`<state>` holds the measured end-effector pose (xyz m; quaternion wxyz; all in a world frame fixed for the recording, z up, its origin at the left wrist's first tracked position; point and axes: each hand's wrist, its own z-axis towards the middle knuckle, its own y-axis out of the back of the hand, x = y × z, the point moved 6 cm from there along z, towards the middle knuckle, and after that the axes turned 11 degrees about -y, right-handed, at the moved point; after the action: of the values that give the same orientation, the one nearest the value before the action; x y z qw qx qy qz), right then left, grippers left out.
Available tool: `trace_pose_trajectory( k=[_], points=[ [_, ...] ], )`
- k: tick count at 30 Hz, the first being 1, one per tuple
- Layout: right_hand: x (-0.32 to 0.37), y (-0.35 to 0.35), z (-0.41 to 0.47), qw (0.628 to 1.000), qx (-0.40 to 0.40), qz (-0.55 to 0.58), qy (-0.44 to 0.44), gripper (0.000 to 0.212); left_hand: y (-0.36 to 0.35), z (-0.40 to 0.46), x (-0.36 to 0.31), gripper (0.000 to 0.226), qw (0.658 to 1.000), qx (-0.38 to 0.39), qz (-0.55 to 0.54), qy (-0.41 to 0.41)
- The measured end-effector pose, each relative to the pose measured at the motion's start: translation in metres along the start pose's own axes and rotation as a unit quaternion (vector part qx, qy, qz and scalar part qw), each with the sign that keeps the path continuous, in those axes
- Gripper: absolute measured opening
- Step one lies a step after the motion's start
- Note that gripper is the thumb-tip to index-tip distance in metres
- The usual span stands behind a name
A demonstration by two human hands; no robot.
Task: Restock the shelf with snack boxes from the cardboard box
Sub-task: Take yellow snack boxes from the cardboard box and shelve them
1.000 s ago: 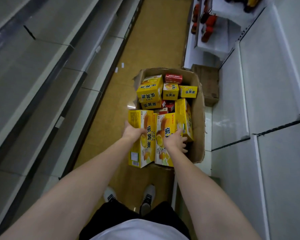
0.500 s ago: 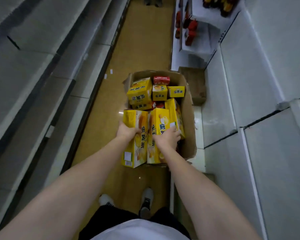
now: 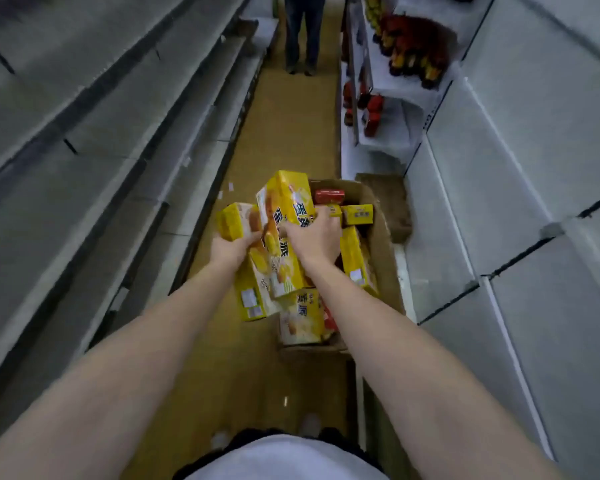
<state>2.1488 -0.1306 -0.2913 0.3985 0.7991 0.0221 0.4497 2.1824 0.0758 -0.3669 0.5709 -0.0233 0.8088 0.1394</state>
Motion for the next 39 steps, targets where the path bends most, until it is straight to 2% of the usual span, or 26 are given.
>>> trace_pose_trajectory(
  k=[2, 5, 8, 11, 16, 18, 21, 23, 25, 30, 33, 34, 37, 39],
  points=[
    [0.024, -0.013, -0.011, 0.999, 0.01, -0.011, 0.035, 0.084, 0.029, 0.009, -0.007, 0.102, 1.0, -0.022, -0.018, -0.006],
    [0.059, -0.041, -0.031, 0.997, 0.037, -0.015, 0.069, 0.083, 0.078, 0.019, -0.015, 0.077, 0.998, -0.046, -0.047, -0.008],
    [0.096, -0.074, -0.059, 0.992, 0.071, -0.008, 0.105, 0.085, 0.14, 0.017, -0.026, 0.09, 0.993, -0.114, -0.038, -0.015],
    [0.133, -0.111, -0.094, 0.984, 0.121, -0.003, 0.134, 0.077, 0.207, 0.013, -0.031, 0.065, 0.985, -0.164, -0.039, -0.027],
    [0.194, -0.176, -0.165, 0.962, 0.19, 0.021, 0.197, 0.073, 0.324, 0.0, -0.027, 0.069, 0.963, -0.266, -0.032, -0.033],
    [0.217, -0.198, -0.195, 0.953, 0.212, 0.021, 0.217, 0.079, 0.367, -0.004, -0.027, 0.064, 0.958, -0.282, -0.031, -0.041],
    [0.251, -0.22, -0.237, 0.939, 0.242, 0.057, 0.236, 0.078, 0.422, -0.019, -0.035, 0.072, 0.943, -0.323, -0.058, -0.048],
    [0.274, -0.232, -0.258, 0.928, 0.267, 0.085, 0.245, 0.075, 0.454, -0.037, -0.053, 0.058, 0.925, -0.372, -0.033, -0.073],
    [0.294, -0.237, -0.274, 0.918, 0.295, 0.106, 0.244, 0.067, 0.475, -0.05, -0.07, 0.047, 0.911, -0.398, -0.028, -0.102],
    [0.343, -0.237, -0.303, 0.882, 0.368, 0.144, 0.256, 0.039, 0.522, -0.064, -0.093, 0.061, 0.882, -0.442, -0.041, -0.156],
    [0.368, -0.228, -0.318, 0.86, 0.404, 0.162, 0.264, 0.016, 0.538, -0.078, -0.104, 0.054, 0.869, -0.459, -0.023, -0.183],
    [0.376, -0.229, -0.32, 0.853, 0.419, 0.17, 0.259, 0.018, 0.541, -0.083, -0.106, 0.053, 0.866, -0.463, -0.016, -0.187],
    [0.394, -0.256, -0.316, 0.838, 0.468, 0.186, 0.21, 0.049, 0.551, -0.099, -0.113, 0.049, 0.852, -0.483, -0.016, -0.201],
    [0.409, -0.279, -0.321, 0.813, 0.509, 0.183, 0.217, 0.042, 0.562, -0.113, -0.123, 0.043, 0.83, -0.515, -0.038, -0.211]
  ],
)
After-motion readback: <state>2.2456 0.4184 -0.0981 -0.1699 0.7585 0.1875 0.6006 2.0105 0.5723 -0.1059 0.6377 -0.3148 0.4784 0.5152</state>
